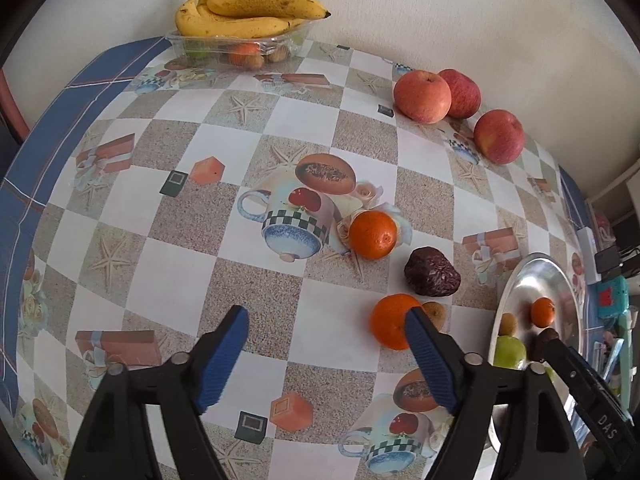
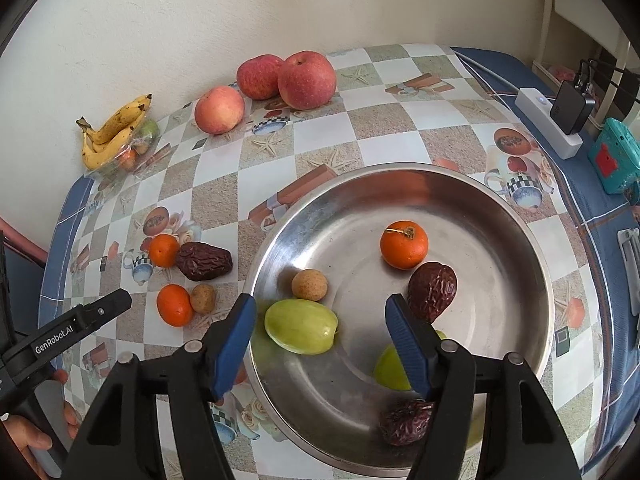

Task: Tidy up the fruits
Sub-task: 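Withdraw both open tools from the bowl back toward the fruit row, then grasp a small brown round fruit with the right tool while the left tool grasps a tangerine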

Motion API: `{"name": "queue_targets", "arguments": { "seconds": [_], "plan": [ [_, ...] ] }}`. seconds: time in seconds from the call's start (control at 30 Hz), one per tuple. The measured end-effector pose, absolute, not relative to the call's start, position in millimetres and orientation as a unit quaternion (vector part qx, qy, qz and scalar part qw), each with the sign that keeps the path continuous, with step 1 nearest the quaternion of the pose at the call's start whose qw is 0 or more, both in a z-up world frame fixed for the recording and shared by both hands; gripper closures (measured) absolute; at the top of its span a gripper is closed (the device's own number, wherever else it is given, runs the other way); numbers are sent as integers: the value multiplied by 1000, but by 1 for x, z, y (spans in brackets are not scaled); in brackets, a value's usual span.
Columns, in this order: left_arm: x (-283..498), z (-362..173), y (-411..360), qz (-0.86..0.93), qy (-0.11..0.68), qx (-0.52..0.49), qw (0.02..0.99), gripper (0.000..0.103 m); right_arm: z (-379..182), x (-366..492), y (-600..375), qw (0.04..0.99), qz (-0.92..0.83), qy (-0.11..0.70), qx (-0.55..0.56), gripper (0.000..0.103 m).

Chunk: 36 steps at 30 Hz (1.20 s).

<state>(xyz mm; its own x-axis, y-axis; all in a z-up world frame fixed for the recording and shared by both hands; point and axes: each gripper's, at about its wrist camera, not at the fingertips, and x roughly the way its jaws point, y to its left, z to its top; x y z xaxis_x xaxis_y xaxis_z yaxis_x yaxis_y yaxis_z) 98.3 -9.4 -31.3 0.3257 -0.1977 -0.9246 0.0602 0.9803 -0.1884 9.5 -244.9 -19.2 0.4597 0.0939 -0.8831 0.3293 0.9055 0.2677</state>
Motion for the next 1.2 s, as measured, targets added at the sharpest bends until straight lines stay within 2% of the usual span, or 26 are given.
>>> {"name": "queue_targets", "arguments": {
  "seconds": [0.07, 0.13, 0.2, 0.87, 1.2],
  "plan": [
    [99, -34, -8, -70, 576, -57, 812, 2, -20, 10, -245, 829, -76, 516, 201, 28],
    [99, -36, -7, -60, 574, -53, 815, 0, -21, 10, -245, 829, -81, 517, 195, 27],
    [99, -37, -6, -53, 575, -46, 815, 0, -22, 9, -245, 832, -87, 515, 186, 7],
    [100, -31, -8, -48, 555, -37, 830, 0, -23, 15, -238, 842, -75, 505, 176, 6],
    [108, -33, -12, -79, 548, -67, 830, 0, -20, 28, -222, 851, -43, 492, 180, 6]
  ]
}}
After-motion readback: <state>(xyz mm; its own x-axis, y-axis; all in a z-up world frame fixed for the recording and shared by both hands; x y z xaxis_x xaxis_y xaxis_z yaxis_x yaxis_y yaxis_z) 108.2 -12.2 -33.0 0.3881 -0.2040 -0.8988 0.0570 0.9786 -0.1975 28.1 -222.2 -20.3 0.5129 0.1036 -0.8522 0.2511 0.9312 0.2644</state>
